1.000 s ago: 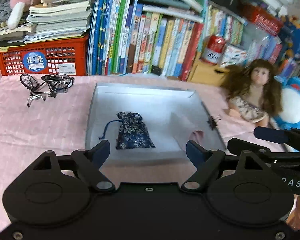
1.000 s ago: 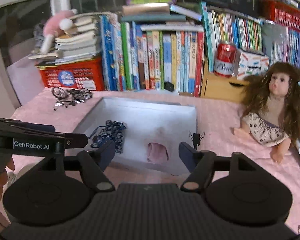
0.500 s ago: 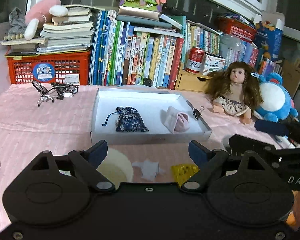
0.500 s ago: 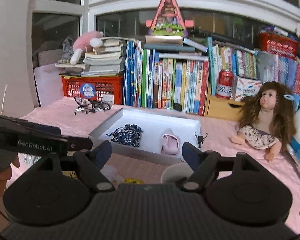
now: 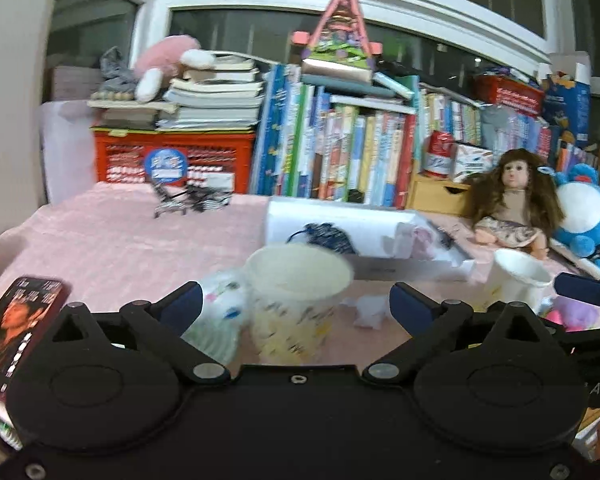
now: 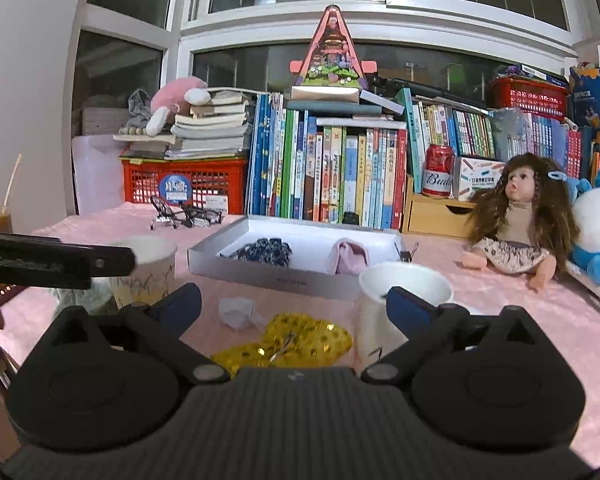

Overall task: Organize soft objects
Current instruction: 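Withdraw both tools up from the silver tray, then grasp the green gingham cloth with left tool while right tool grasps the gold sequin bow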

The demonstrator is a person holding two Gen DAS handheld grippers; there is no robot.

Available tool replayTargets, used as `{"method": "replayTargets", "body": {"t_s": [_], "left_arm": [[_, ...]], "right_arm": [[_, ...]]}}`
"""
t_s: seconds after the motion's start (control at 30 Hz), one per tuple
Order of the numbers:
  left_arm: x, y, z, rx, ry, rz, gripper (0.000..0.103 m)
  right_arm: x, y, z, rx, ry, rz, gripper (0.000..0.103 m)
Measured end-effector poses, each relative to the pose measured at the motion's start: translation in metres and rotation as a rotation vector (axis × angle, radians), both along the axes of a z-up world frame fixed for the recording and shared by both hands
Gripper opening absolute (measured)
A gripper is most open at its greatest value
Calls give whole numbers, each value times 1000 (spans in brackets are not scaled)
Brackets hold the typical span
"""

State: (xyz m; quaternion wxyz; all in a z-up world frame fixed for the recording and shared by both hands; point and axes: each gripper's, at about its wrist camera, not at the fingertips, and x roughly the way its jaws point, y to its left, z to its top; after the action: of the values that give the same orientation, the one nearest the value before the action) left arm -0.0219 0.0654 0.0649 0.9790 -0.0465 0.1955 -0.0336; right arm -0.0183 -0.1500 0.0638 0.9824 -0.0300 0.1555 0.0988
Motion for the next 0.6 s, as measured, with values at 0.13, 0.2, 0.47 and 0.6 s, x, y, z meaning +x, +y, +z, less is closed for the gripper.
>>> {"method": "replayTargets", "body": {"t_s": [0.13,0.2,0.47,0.6], "left_arm": [[-8,13,-16,-4,13,44,100],[-11,20,-26,-3,9,80,100],[-4,40,-44,25,25,186,100],[7,45,-52,25,44,217,100]], "right_arm": [[-3,5,-15,4,13,-11,103],[-5,6,-23,8,14,-21,103],[-6,12,-42,19,26,-51,102],[-4,15,-48,21,12,-65,102]]}}
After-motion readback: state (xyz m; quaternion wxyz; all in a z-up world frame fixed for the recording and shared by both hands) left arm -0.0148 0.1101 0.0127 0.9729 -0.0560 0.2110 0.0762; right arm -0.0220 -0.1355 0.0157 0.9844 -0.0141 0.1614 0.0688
